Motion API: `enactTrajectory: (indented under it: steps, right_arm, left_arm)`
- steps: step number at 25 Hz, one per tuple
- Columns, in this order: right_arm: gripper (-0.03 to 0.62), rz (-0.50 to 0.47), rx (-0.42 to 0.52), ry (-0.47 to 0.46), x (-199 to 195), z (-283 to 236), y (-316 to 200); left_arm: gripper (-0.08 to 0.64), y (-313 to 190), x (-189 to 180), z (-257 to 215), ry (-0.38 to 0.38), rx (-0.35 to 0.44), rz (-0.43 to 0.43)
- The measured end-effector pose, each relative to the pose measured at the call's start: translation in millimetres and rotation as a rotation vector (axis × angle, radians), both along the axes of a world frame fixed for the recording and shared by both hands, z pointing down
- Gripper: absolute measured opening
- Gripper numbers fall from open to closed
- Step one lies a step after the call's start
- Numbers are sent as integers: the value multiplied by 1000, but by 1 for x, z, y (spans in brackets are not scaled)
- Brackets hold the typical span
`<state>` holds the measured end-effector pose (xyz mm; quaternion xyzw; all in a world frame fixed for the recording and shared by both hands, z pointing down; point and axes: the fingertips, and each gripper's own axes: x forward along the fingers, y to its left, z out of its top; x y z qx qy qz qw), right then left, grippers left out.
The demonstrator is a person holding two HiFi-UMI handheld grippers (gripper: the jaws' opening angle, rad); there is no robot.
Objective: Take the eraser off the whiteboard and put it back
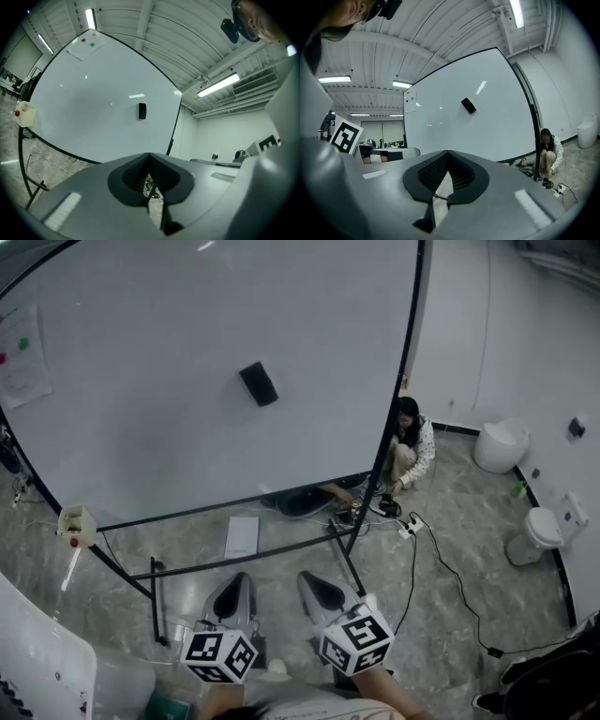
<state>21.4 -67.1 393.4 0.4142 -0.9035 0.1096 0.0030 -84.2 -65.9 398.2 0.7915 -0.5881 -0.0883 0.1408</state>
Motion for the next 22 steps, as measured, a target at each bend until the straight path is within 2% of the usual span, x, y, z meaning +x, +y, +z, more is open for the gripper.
enactTrajectory:
  steps: [5,9,11,17,22]
  right_arm:
    - [2,47,77,24,-24,-15,-54]
    - [2,44,133,57,-40,-30,-89]
    - [63,35,170,87,-48,-41,-108]
    - [135,111,386,240,-54,-105,-176]
    - [215,138,458,311,-60,-145,-236]
  left_arm:
    - [0,-44,-22,-1,23,7,22]
    - [0,-66,-41,6,51,-11,13]
    - [0,-79,-48,9,58,-22,13]
    - [0,-116,-57,9,70,-30,8]
    - [0,-152,-61,-5,58,-2,-21]
